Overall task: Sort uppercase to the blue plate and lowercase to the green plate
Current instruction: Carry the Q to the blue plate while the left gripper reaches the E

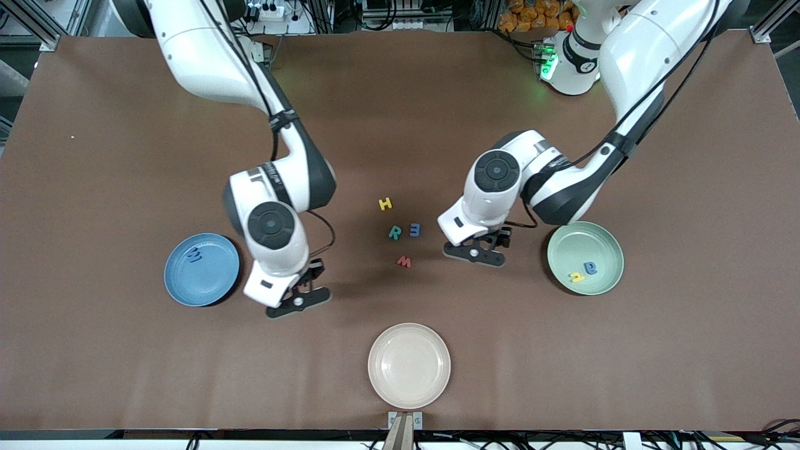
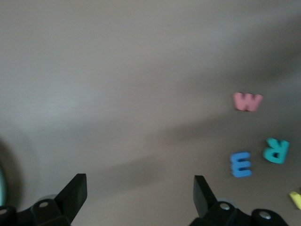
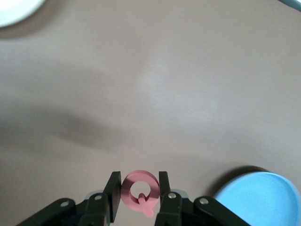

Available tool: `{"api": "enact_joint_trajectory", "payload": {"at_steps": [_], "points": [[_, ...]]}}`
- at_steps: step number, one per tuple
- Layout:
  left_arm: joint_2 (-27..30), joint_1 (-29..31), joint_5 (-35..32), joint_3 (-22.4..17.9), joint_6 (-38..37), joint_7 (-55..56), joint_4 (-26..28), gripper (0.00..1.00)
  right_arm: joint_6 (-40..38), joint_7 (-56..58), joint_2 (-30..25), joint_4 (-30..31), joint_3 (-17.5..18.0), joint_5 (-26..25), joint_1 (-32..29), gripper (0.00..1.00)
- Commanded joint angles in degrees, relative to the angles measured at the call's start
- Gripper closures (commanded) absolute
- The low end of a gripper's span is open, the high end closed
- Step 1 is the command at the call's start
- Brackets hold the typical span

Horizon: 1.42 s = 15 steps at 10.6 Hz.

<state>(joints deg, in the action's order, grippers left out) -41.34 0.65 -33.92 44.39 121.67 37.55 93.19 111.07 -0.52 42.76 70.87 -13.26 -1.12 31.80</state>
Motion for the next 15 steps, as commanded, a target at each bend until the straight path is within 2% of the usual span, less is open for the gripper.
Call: {"api": "enact_joint_trajectory", "payload": {"at_steps": [1,4,7,8,10,12,14,15], "points": [[-1.54,-5.19,0.08,-3.76,3.39,0.07,-0.55,0.00,-2.69,5.77,-1.28,1.99,0.77,1.38,-4.88,1.00],[-4.26,-9.96,0.26,-7.02,6.99,1.99,-0.64,0.00,-0.78,21.22,-4.08,8.04,0.78,2.18,-10.94,1.00],[-6.46,-13.47,0.87,-8.70,9.20,2.62,-0.90,0.00,-0.68,27.30,-4.88,11.56,0.77,2.18,-14.99,1.00],[-6.73,-14.61,1.13,-9.57,9.29,2.62,-0.99,0.00,-0.16,28.28,-5.75,14.44,0.86,2.27,-16.05,1.00],[-7.26,-16.29,1.14,-11.07,9.29,4.28,-1.16,0.00,6.57,28.91,-8.65,22.43,0.86,2.27,-16.33,1.00],[-7.61,-16.29,1.14,-11.16,9.29,4.55,-1.43,0.00,11.08,28.99,-9.19,27.28,0.95,2.27,-16.50,1.00],[-7.70,-16.29,1.75,-11.16,9.29,5.33,-2.04,0.00,12.15,28.99,-8.49,27.83,1.47,3.14,-17.73,1.00],[-7.70,-16.29,1.84,-11.16,9.29,5.78,-2.04,0.00,12.06,28.99,-8.40,27.92,1.57,5.84,-17.73,0.98]]}}
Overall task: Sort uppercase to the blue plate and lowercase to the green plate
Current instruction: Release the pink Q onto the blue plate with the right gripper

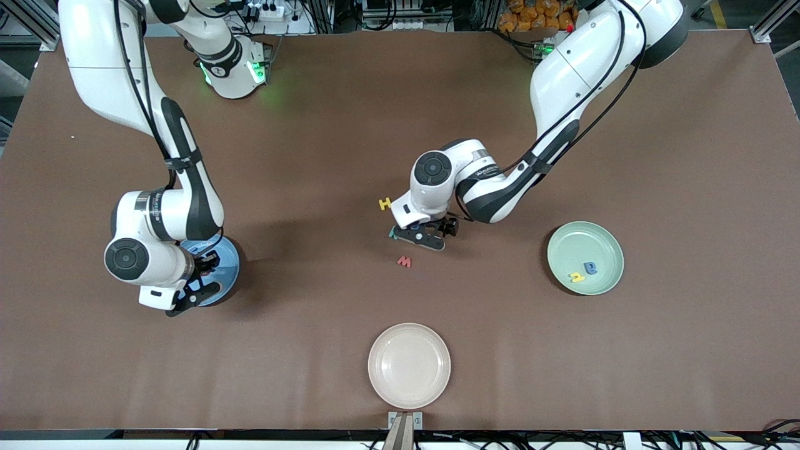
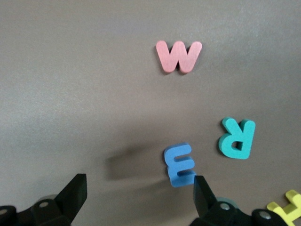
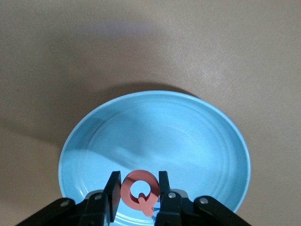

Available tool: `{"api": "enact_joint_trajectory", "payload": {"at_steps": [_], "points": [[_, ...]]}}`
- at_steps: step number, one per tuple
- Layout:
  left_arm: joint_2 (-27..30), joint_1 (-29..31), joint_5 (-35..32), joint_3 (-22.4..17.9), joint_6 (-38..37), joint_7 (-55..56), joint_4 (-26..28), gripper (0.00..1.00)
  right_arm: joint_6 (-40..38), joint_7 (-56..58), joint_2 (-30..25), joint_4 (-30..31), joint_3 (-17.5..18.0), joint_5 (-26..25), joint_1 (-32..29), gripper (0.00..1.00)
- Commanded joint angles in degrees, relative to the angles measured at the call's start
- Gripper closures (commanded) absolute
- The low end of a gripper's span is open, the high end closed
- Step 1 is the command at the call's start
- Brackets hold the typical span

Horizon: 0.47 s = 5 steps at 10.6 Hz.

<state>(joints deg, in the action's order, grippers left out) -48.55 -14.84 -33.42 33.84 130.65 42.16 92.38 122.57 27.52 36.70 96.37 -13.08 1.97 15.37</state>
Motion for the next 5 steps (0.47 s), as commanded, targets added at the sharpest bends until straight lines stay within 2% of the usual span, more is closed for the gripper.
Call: {"api": "enact_joint_trajectory", "payload": {"at_steps": [1,2,5], "points": [[-0.49,-0.81,1.43,-0.62,0.30,1.17,-1.24,0.00,0.21,0.78,-2.08,2.42,1.48,3.21,-1.48,0.41],[-0.49,-0.81,1.43,-0.62,0.30,1.86,-1.33,0.00,0.04,0.52,-1.90,2.34,1.39,3.21,-1.39,0.00],[-0.84,-1.33,2.12,-0.53,0.30,5.63,-2.11,0.00,-0.93,0.34,-2.51,2.07,1.39,3.21,-1.13,0.00]]}}
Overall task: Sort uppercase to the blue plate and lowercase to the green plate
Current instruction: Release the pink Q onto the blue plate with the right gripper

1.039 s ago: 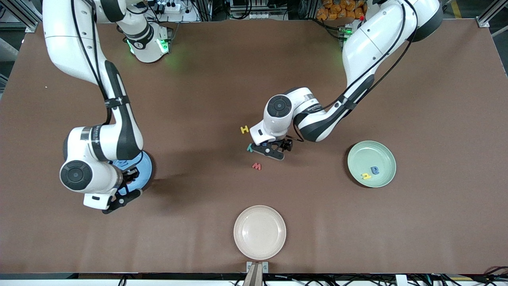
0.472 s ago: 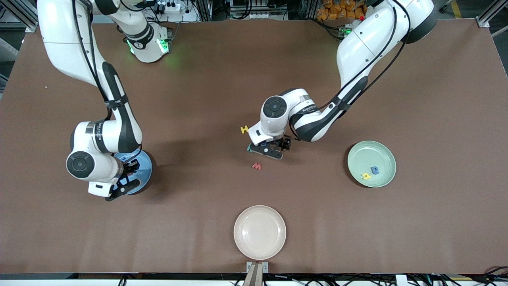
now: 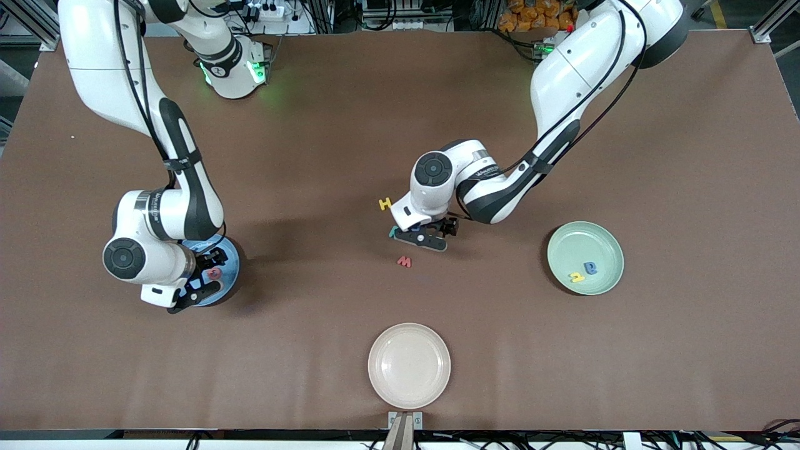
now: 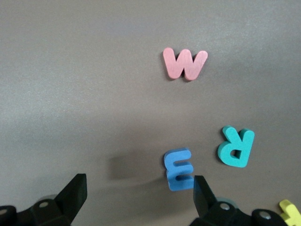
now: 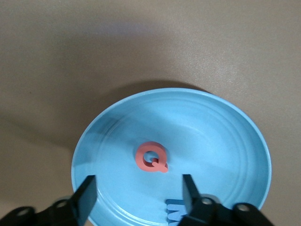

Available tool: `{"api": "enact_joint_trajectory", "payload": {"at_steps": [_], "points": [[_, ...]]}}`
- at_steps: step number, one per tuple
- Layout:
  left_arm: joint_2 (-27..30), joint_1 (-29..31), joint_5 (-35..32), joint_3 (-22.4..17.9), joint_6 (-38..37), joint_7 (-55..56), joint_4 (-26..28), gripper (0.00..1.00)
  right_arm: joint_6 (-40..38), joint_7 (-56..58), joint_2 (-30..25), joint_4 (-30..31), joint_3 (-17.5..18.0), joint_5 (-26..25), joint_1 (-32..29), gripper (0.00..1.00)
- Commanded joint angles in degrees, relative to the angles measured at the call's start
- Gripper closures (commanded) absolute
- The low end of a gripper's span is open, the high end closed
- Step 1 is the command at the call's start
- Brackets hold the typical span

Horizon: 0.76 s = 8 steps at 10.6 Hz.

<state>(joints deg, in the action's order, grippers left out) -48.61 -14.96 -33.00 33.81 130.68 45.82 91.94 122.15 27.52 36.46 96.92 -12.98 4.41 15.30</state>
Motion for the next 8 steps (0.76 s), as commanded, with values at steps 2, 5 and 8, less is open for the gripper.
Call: {"api": "enact_joint_trajectory", "payload": {"at_steps": [2,5,8], "points": [[-1.13,-1.57,2.32,-0.59,0.27,4.44,-2.47,0.00,-0.43,-0.01,-2.45,0.30,1.37,0.95,-0.80,0.00],[-1.31,-2.36,2.50,-0.59,0.27,7.09,-2.82,0.02,0.10,-0.37,-2.36,-4.36,1.29,2.79,-2.64,0.00],[-1.57,-2.36,3.82,-0.59,0.27,10.69,-2.91,0.04,-1.04,-0.37,-2.45,-6.91,1.20,2.71,-3.17,0.00]]}}
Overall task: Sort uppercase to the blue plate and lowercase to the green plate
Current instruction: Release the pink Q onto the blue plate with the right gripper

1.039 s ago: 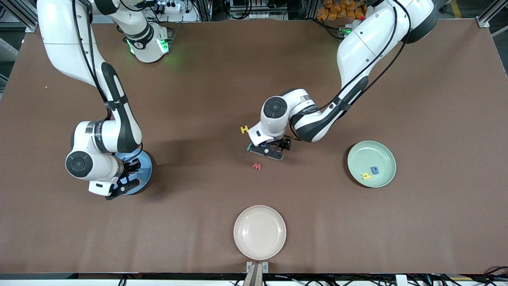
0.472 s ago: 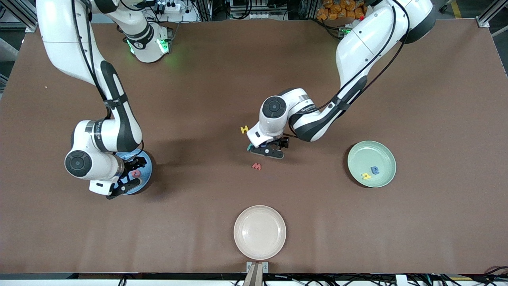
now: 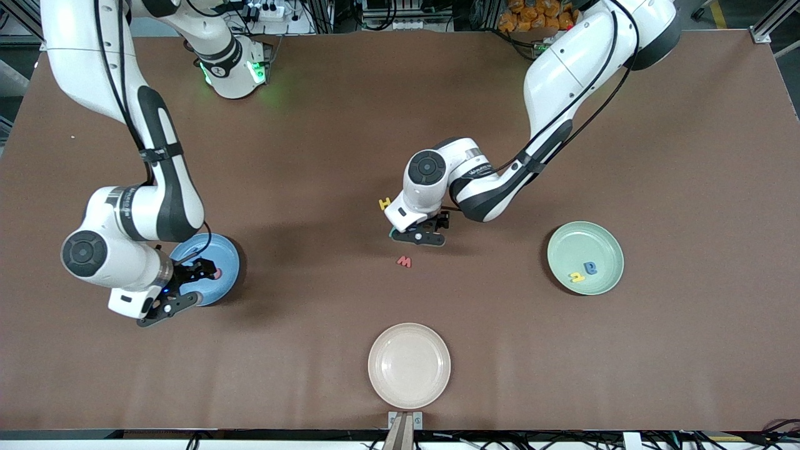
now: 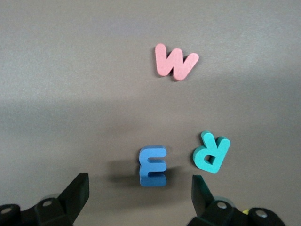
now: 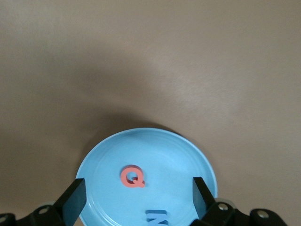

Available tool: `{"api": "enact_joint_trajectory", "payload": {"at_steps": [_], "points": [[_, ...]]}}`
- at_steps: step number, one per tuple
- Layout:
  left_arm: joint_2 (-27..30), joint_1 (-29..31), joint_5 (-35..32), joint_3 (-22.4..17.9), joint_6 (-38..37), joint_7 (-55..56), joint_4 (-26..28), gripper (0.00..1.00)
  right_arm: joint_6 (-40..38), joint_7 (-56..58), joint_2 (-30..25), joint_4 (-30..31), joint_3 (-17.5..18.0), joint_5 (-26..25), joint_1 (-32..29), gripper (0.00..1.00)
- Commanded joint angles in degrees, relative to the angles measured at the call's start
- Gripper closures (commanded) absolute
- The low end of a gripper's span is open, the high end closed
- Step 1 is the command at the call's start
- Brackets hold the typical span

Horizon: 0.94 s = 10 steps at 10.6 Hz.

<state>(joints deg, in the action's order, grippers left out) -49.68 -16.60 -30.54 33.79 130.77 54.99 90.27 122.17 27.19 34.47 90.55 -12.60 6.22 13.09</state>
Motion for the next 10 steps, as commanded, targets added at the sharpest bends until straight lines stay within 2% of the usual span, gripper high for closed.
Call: {"api": "enact_joint_trajectory", "payload": {"at_steps": [1,4,10], "points": [[-0.42,-0.63,1.45,-0.57,0.19,2.56,-1.24,0.05,-1.06,0.32,-0.28,-0.38,0.82,0.90,-0.96,0.00],[-0.42,-0.80,1.36,-1.97,0.10,4.60,-1.15,0.07,-1.76,0.15,-0.37,-0.47,0.82,0.81,-1.05,0.00],[-0.51,-1.94,0.92,-2.15,0.19,0.21,-2.03,0.10,-1.67,0.32,-0.37,-0.29,0.82,0.81,-1.32,0.00]]}}
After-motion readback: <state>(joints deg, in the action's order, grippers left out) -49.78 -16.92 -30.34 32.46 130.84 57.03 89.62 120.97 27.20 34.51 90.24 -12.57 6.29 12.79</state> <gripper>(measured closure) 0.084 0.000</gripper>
